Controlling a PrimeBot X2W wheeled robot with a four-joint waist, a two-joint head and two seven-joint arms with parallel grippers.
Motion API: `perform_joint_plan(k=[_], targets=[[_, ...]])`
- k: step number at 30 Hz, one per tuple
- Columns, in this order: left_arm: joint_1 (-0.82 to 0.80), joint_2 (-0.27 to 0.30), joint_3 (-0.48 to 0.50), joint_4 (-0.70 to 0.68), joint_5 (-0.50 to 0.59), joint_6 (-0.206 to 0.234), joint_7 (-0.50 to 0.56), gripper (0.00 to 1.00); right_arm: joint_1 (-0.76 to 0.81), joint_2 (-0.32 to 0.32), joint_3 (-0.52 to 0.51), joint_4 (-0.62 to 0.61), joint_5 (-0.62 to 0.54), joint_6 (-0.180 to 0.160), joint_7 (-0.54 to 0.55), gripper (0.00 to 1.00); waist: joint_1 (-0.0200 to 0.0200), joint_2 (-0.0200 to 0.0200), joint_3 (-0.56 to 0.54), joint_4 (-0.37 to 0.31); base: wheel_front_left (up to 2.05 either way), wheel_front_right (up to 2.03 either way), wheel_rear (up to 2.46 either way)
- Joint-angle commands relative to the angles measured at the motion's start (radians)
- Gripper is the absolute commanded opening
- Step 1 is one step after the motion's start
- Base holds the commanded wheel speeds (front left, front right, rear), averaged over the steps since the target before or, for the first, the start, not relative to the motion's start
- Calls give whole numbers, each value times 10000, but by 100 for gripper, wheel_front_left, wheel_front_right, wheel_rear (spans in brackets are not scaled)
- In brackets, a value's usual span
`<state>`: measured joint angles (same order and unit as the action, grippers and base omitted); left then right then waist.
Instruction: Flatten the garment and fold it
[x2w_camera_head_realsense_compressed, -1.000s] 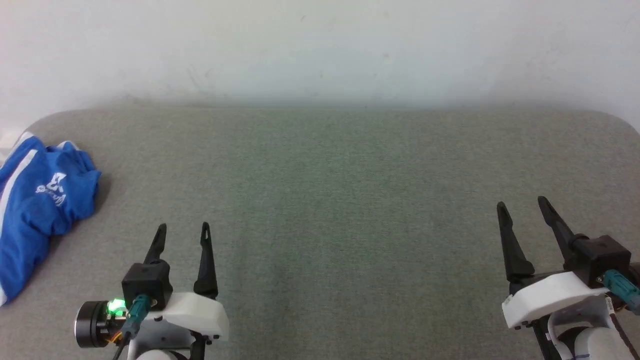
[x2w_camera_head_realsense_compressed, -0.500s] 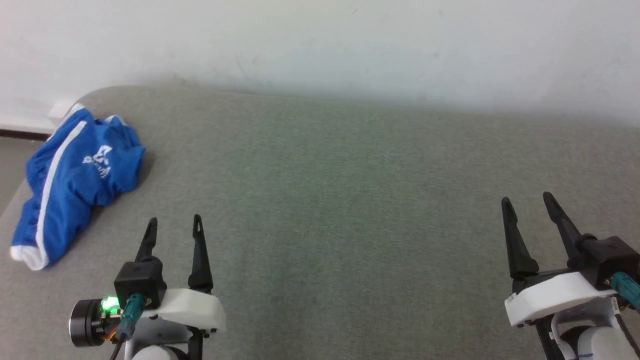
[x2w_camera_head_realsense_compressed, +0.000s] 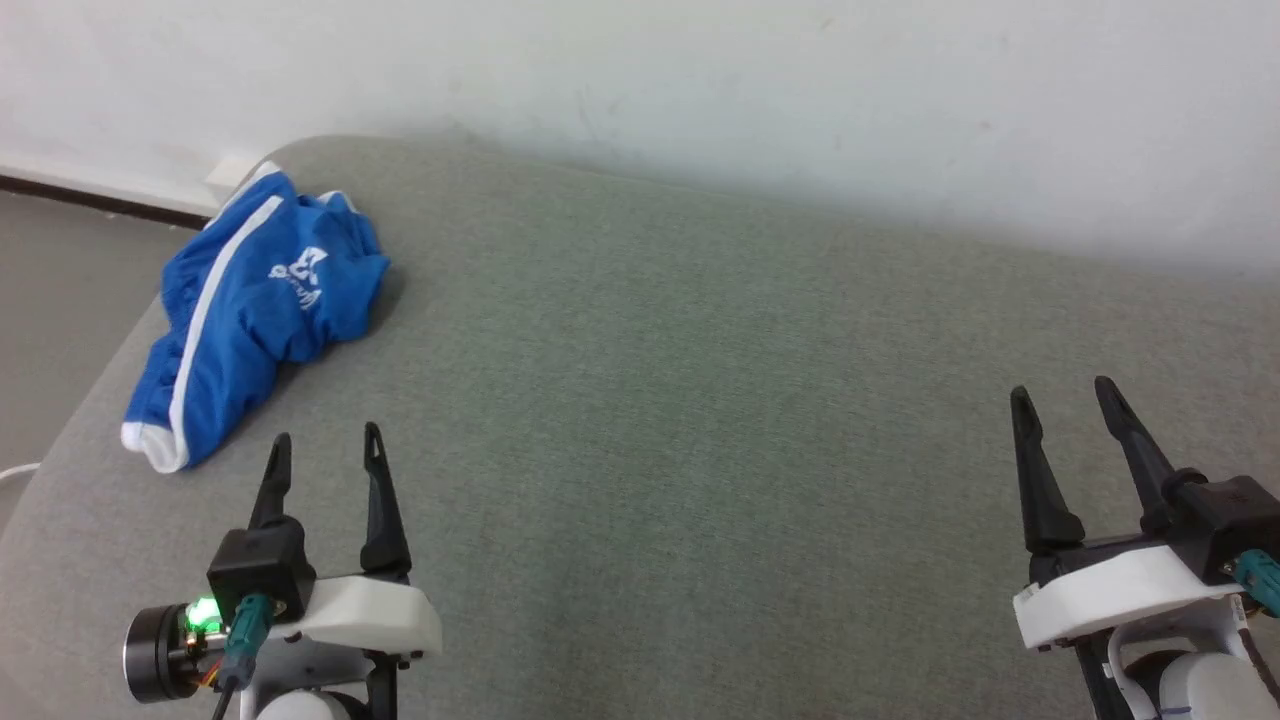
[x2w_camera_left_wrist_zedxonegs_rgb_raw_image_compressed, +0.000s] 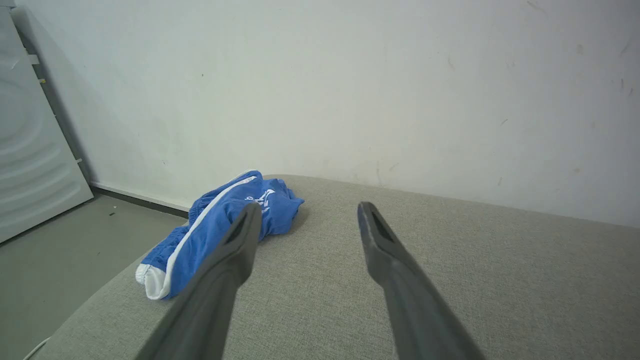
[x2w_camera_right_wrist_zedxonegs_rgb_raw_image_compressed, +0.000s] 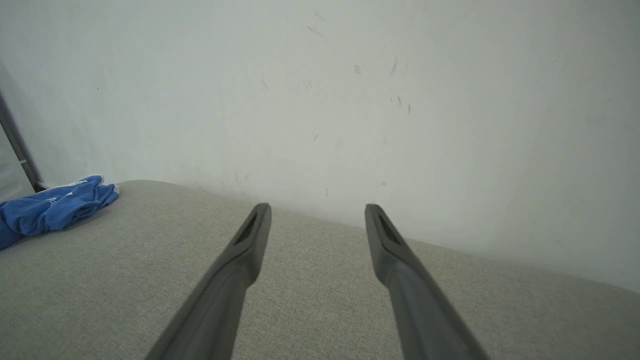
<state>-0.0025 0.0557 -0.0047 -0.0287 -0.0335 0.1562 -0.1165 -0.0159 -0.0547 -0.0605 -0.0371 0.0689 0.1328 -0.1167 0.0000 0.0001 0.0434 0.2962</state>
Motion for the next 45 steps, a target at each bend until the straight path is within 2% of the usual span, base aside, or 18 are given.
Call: perform_joint_plan(k=[1, 15, 19, 28, 36, 41, 45], targets=[[-14, -27, 37, -87, -31, 129, -118, 100, 20, 22, -43, -95, 70, -10, -118, 100, 0, -1, 37, 240, 0, 0, 0], [-123, -33, 186, -86, -174, 509, -410, 100, 42, 27, -174, -171, 145, -13, -410, 100, 0, -1, 181, 888, 0, 0, 0], [-506, -30, 549, -31, -244, 454, -494, 100, -45, 29, -140, -236, 102, -13, -493, 100, 0, -1, 343, 986, 0, 0, 0], [-2535, 763, 1946, 937, -495, -302, -682, 100, -346, 32, -182, -491, -321, -15, -681, 100, 0, -1, 1232, 926, 0, 0, 0], [-4985, 2231, 2624, 3084, -829, -1152, -801, 100, -1115, 35, -182, -1171, -1070, -16, -849, 100, 0, -1, 2843, 661, 0, 0, 0], [-6739, 3211, 2508, 4744, -1110, -1869, -29, 100, -1624, -131, -144, -1749, -1453, -17, -952, 100, 0, -1, 3917, 591, 0, 0, 0], [-8016, 3733, 2319, 6085, -1611, -2422, 1166, 100, -1949, -339, -38, -2119, -1614, -18, -1036, 100, 0, -1, 4626, 470, 0, 0, 0]])
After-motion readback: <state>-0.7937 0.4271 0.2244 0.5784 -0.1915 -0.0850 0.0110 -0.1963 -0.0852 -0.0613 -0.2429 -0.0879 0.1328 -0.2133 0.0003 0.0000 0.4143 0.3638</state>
